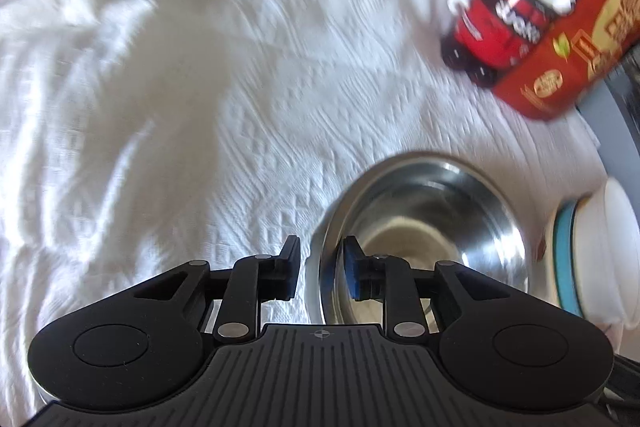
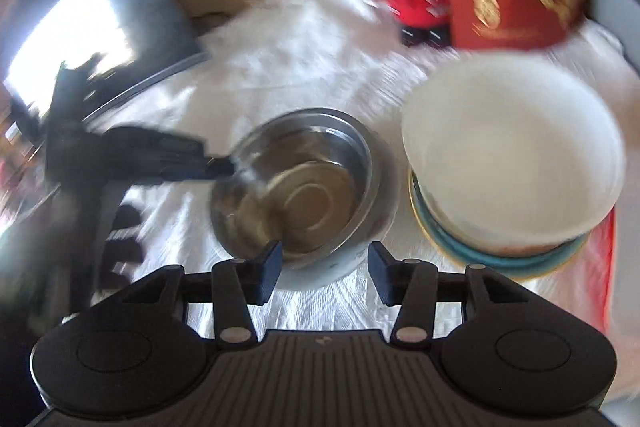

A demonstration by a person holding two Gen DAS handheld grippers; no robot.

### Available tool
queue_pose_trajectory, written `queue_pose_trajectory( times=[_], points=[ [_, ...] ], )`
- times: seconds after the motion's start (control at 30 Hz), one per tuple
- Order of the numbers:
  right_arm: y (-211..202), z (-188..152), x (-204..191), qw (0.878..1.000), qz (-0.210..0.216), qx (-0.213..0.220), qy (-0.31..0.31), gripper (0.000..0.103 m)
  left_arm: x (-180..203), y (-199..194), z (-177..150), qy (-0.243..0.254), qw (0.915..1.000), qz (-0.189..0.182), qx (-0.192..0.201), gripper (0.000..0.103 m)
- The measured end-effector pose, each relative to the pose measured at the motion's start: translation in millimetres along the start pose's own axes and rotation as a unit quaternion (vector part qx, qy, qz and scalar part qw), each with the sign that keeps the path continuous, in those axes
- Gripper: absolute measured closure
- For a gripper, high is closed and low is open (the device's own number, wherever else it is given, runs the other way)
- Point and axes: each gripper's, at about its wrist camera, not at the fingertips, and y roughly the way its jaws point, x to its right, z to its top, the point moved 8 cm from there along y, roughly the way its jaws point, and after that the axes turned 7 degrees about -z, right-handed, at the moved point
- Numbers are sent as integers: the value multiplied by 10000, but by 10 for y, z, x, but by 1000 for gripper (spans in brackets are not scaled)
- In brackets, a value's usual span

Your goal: Organize plates and bowls

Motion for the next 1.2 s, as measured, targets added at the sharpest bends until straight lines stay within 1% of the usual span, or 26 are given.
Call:
queue_pose_trajectory(
  times=[0.1,0.13,0.27,0.37,0.5,0.57,0.67,0.8,0.93,1.0,1.1,1.2],
  points=[
    [305,-17,59,9966,-329,-126,748,56,-20,137,-17,240,9994,-124,-207,75],
    [385,-27,64,9951,-397,-123,893,56,-22,173,-17,294,9991,-156,-266,75],
    [602,-36,86,9899,-839,71,1139,56,4,254,10,460,9977,-286,-399,74],
    [749,-25,134,9869,-1041,-5,1233,56,22,310,44,590,9969,-286,-436,74],
    [917,6,181,9846,-1079,-74,1370,57,38,394,54,589,9958,-435,-554,67],
    [981,10,188,9847,-980,-160,1432,62,34,410,52,581,9956,-464,-565,67],
    [989,3,181,9846,-1031,-163,1401,62,28,398,58,590,9956,-482,-553,68],
    [979,-8,131,9851,-1076,-224,1324,62,22,328,110,749,9955,-330,-476,67],
    [963,-43,64,9868,-897,-339,1305,62,-15,277,177,787,9959,-252,-373,67],
    [976,-73,15,9878,-807,-411,1266,61,-25,272,187,750,9961,-296,-369,67],
    [1005,-98,-15,9893,-811,-421,1134,61,-40,269,199,683,9964,-335,-377,67],
    [1003,-91,3,9902,-686,-463,1123,61,-90,232,212,398,9974,-503,-328,66]
  ],
)
